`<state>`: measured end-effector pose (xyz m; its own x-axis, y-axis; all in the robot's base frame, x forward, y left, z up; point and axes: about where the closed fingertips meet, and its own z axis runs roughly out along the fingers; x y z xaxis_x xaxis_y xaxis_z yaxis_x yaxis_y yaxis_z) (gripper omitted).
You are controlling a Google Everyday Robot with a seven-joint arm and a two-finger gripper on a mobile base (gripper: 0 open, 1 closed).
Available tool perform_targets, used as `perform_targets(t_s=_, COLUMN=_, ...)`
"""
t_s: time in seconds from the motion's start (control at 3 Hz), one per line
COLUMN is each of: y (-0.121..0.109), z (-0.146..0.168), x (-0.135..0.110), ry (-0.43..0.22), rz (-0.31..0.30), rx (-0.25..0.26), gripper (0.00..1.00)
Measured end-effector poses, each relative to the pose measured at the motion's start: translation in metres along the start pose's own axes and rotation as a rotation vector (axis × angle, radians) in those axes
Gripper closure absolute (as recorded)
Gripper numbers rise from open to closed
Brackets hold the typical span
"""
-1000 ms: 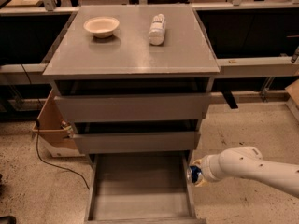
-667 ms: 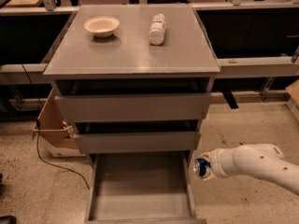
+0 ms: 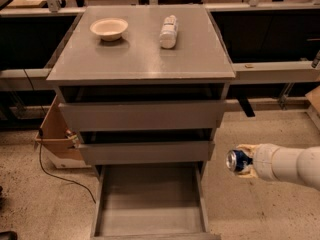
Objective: Pick pepsi can from bottom drawer and place on counter
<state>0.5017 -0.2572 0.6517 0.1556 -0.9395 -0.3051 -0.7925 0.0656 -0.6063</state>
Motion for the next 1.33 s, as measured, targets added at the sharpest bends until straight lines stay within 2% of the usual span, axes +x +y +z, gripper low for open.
perform_targets(t_s=0.33, y=-0.003, z=0.000, x=-0.005, ry=-0.005, rz=-0.011, rx=0.006, gripper=1.00)
perform_targets(t_s=0.67, y=-0.019, z=-0.013, x=-0.020, ry=-0.020, rz=-0.051, rx=0.058, gripper=1.00)
perform_targets(t_s=1.0, y=-0.058, z=-0.056, x=-0.053, ry=-0.037, rz=-0.136, rx=0.189, gripper=1.00)
perform_targets(t_s=1.33, y=-0.105, z=-0.095, x=-0.100, ry=-0.069, rz=-0.239, rx=0.314, gripper=1.00)
